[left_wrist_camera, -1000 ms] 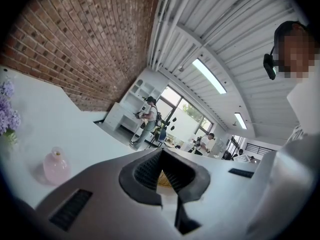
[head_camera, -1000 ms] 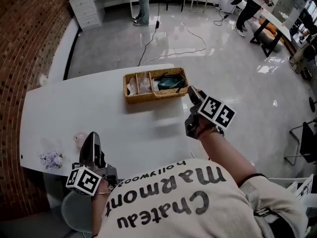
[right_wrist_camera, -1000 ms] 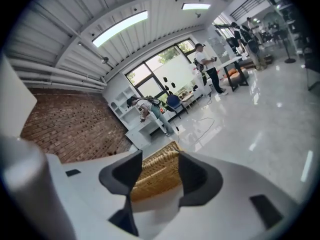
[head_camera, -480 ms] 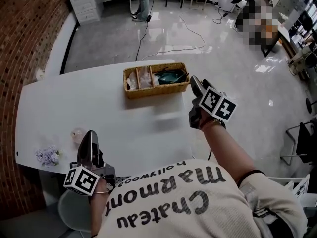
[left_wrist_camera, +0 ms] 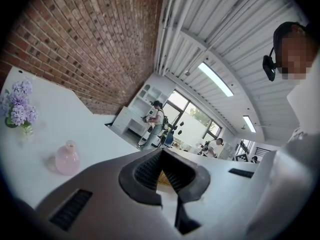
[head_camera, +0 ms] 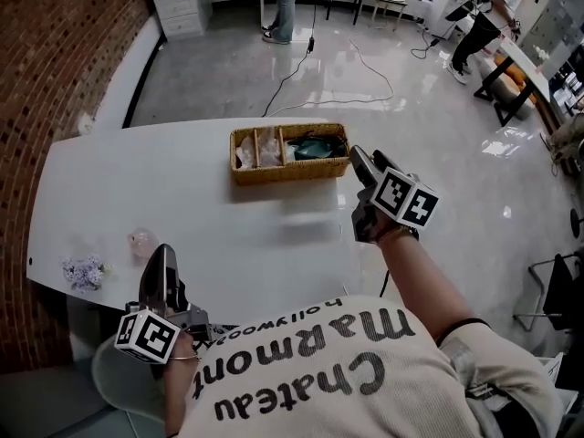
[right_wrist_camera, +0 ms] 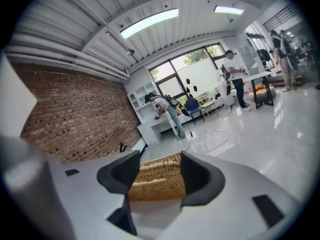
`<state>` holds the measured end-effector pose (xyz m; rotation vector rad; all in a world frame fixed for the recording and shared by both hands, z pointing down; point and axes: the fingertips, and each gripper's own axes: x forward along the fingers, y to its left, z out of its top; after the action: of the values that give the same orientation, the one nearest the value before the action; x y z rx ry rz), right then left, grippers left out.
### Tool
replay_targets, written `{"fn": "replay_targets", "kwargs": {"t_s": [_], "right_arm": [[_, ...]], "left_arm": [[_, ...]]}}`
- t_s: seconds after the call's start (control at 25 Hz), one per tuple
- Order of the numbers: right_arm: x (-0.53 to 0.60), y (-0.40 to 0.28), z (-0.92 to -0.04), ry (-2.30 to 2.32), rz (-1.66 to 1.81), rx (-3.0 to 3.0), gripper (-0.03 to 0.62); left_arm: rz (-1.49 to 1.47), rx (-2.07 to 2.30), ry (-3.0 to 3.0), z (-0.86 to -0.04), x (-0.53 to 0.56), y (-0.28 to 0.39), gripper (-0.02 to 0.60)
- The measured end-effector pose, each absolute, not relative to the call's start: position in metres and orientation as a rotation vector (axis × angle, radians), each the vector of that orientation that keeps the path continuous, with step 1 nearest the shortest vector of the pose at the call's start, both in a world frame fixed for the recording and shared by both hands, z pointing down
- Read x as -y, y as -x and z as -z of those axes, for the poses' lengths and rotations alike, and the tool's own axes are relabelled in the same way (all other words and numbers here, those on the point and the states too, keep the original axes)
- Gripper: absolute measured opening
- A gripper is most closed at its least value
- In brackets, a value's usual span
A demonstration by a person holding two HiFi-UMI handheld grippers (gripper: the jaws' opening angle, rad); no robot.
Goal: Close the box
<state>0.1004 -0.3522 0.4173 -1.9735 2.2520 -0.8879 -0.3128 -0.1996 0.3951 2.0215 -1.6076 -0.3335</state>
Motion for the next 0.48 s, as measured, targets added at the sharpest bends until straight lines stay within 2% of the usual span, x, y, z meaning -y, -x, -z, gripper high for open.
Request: {"fn": "replay_targets", "kwargs": {"t_s": [0.48], "right_arm": [[0.392, -0.1, -0.413, 1.826, 0.963, -2.345, 0.268]], "left_arm": [[0.32, 1.733, -1.923, -0.402, 0.188, 0.305, 0.002]]}}
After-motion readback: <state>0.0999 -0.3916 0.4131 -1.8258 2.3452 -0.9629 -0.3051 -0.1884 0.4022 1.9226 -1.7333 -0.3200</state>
